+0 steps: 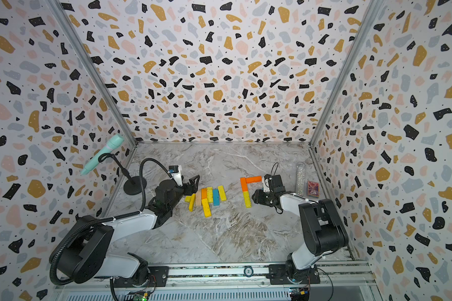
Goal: Assemble the number 6 with building blocks
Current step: Place the building block at the center of the board.
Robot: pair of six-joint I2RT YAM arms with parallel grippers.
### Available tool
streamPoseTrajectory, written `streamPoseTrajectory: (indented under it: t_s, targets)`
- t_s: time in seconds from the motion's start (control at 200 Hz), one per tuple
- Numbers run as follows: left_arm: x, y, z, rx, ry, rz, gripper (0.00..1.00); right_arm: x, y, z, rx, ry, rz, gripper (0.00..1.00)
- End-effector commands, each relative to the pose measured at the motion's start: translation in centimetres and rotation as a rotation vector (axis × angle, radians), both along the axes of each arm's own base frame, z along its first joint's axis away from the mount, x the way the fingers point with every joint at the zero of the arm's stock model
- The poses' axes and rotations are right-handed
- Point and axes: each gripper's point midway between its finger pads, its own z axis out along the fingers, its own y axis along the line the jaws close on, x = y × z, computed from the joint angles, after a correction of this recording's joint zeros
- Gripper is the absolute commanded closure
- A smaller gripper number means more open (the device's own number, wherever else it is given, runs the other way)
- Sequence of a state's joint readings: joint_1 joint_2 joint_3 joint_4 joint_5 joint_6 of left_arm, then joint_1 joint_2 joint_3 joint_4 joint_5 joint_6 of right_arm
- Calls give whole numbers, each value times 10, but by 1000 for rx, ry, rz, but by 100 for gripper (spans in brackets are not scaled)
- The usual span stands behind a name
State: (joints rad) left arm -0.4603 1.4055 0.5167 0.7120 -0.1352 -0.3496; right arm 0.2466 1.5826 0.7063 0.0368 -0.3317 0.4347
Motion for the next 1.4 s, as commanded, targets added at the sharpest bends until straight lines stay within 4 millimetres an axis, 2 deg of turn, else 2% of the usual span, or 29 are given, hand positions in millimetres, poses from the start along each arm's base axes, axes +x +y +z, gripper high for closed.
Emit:
streamPoseTrajectory:
  t_s: [0.0,0.155,0.491,0.671,0.771,0.856,0.941,1.091,1.212,1.392]
  targets:
    - [-2,-2,11,-2,-46,-17,16,13,9,17,36,-44,7,45]
    - [-3,-7,13,-4,-49,-35,17,18,2,25,41,-68,-9,45]
    - [-2,-14,8,8,-39,-57,22,20,15,19,105,-63,8,46]
    - [-4,-19,8,9,-38,-75,24,27,17,24,108,-80,9,46]
    - [-4,-23,9,10,-40,-88,33,29,15,28,97,-90,12,46]
    - [-5,-31,11,6,-37,-120,49,31,9,36,117,-109,2,46]
    - [-8,-45,15,12,-42,-151,63,32,2,44,166,-135,-8,45]
    - [-12,-74,20,23,-35,-203,82,37,-16,55,170,-171,-30,45]
    - [-18,-98,16,5,-10,-242,87,42,-34,60,146,-200,-60,44]
    - [-25,-132,-1,1,38,-296,92,49,-47,53,180,-197,-76,44]
